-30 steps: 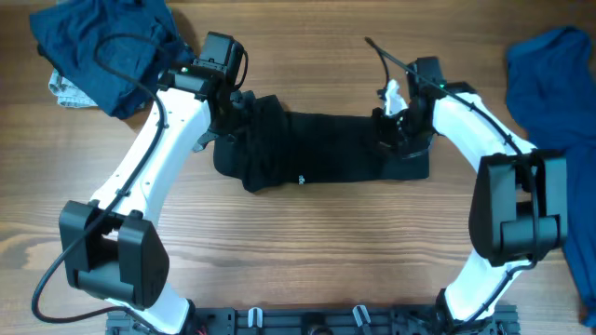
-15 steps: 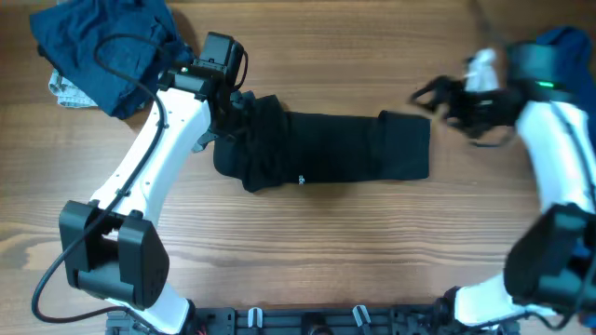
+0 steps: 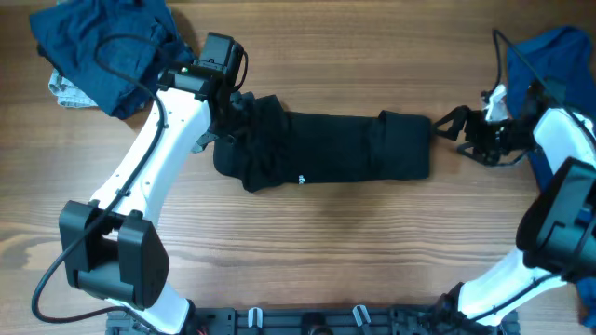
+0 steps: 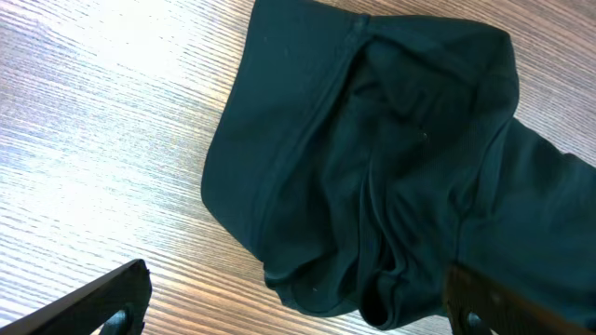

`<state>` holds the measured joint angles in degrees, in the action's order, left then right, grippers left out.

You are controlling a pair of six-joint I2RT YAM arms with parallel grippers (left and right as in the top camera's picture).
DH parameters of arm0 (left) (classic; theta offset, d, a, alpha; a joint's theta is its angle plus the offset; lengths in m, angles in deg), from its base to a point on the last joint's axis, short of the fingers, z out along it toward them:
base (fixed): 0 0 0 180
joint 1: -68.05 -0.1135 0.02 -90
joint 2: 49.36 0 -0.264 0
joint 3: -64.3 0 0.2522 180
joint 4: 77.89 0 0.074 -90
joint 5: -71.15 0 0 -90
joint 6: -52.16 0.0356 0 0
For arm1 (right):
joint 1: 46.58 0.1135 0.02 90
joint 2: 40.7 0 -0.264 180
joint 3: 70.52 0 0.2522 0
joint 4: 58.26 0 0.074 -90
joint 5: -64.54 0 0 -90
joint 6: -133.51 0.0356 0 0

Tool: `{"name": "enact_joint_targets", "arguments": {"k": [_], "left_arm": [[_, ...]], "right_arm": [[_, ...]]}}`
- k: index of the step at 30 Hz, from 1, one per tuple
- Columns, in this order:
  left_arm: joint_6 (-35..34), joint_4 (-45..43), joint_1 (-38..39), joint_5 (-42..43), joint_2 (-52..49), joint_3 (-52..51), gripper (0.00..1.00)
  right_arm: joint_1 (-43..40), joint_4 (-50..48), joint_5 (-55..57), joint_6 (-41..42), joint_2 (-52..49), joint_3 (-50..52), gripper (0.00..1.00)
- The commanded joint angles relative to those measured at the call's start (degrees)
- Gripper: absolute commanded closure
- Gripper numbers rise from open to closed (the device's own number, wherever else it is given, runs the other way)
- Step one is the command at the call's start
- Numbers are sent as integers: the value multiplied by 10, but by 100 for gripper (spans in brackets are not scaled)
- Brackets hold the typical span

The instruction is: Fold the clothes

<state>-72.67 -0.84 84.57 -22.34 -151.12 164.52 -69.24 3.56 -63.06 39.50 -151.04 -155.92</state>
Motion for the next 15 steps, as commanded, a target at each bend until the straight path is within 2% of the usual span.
{"name": "enact_joint_targets", "arguments": {"k": [1,4,15], "left_arm": [[1,2,1,2,-3,-4,0],[1,2,1,2,-3,-4,0],[1,2,1,2,-3,-4,0]], "right_arm": [[3,-7,-63,-50,-37,5,0],[3,-14,-102,-51,-63,5,1],[45,-32,-105,-46,-122,5,1]]}}
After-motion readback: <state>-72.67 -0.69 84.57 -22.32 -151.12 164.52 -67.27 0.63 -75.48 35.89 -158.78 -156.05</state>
